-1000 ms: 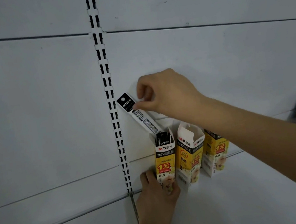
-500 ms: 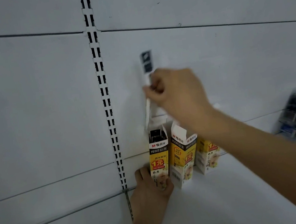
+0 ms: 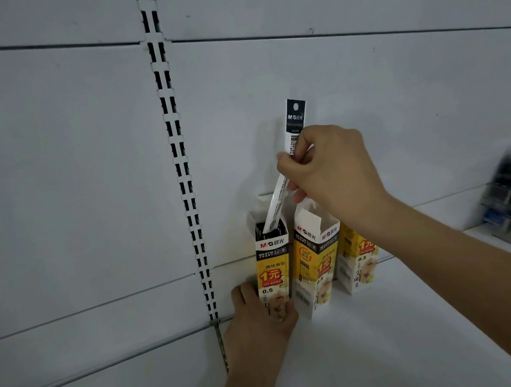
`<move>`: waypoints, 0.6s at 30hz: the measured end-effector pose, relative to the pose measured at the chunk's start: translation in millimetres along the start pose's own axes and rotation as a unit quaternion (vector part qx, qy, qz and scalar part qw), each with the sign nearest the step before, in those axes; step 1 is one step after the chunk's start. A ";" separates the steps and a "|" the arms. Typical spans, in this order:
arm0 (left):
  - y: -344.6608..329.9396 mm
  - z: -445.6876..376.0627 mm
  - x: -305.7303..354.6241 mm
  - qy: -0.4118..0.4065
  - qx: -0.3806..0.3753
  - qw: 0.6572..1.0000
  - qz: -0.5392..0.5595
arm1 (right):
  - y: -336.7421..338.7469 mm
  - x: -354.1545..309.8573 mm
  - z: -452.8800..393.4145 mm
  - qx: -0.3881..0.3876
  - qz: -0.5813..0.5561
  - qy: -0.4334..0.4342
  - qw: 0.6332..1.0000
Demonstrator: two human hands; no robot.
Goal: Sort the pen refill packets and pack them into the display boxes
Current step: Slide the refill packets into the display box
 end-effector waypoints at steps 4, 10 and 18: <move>-1.4 -0.7 -0.8 0.001 -0.006 1.000 0.006 | 1.1 0.0 -4.2 0.024 0.052 0.018 0.998; 0.4 0.8 -0.8 0.001 0.008 1.000 0.005 | -19.2 -4.5 6.4 -0.001 0.131 0.057 0.990; -0.3 0.0 0.1 -0.001 -0.002 1.000 0.006 | -1.4 -8.8 9.6 0.009 0.228 0.092 0.969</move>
Point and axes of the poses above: each hand's wrist, its own z-axis away from the middle knuckle, its own y-axis out of the back of the hand, x = y × z, the point moved 9 cm from there along -z, towards the middle knuckle, and after that the axes turned 7 degrees about -y, right-handed, at the moved point
